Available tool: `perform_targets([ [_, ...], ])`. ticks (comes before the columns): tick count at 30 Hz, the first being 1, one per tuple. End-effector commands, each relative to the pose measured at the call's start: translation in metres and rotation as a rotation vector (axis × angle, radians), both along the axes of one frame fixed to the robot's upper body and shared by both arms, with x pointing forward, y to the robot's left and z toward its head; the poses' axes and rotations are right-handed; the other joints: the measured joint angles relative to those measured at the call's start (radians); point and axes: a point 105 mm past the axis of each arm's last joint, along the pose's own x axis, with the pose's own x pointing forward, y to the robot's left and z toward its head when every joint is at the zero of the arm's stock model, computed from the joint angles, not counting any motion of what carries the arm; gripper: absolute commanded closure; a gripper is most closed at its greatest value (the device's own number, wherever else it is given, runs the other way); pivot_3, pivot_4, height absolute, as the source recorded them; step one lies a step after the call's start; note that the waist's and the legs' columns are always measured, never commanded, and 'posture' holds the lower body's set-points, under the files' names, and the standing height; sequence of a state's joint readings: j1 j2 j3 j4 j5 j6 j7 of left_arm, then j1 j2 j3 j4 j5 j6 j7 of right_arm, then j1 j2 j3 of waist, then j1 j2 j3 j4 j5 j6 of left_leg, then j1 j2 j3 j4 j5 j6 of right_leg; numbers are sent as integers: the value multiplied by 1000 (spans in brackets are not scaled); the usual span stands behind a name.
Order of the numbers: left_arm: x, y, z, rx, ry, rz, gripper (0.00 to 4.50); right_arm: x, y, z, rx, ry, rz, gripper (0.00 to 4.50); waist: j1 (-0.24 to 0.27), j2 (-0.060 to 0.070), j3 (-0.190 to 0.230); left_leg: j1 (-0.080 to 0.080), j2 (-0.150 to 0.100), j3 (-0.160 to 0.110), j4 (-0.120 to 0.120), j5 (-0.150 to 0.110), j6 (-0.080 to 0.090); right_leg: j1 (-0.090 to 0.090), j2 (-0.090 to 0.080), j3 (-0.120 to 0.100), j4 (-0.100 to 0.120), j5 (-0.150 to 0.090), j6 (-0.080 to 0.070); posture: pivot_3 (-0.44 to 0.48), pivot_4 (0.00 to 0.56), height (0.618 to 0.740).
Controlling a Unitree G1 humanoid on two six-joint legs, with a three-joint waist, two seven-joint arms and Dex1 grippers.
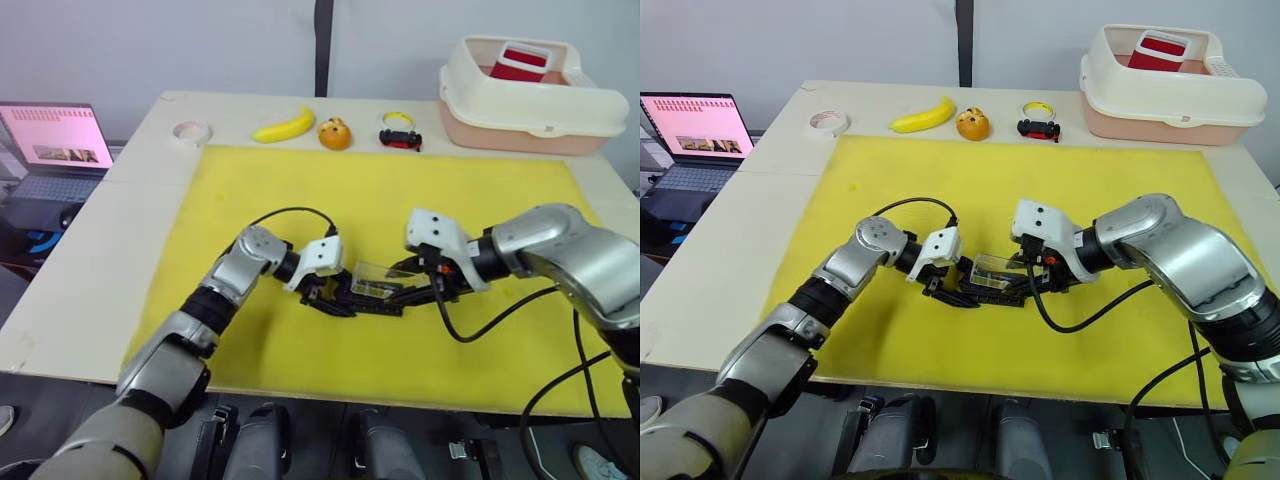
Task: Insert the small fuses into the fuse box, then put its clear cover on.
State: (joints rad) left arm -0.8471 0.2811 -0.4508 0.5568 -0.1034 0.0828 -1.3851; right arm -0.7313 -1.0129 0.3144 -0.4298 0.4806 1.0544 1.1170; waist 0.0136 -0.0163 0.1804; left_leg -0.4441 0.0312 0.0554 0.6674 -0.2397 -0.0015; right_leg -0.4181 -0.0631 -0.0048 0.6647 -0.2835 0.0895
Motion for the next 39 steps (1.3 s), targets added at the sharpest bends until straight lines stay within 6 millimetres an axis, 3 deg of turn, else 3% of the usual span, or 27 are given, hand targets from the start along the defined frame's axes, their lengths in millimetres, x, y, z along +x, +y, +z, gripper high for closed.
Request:
perform_targets([
  [1,1,-7,4,16,13,-13,1980,0,4,3,-25,-47,15,2811,0,0,0,0,0,0,0,0,0,0,0,0,0,0,0,0,150,740],
  [20,0,-8,-1,69,44,-20,1980,9,15,-6,-54,-82,34,2811,0,0,0,1,0,-1,0,0,0,1,0,0,0,0,0,0,150,740],
  [39,-1,-8,0,68,46,-24,1980,15,2,-32,-121,-8,-15,2811,-1,0,0,2,0,-1,1,0,0,3,0,-1,0,0,0,0,150,740],
])
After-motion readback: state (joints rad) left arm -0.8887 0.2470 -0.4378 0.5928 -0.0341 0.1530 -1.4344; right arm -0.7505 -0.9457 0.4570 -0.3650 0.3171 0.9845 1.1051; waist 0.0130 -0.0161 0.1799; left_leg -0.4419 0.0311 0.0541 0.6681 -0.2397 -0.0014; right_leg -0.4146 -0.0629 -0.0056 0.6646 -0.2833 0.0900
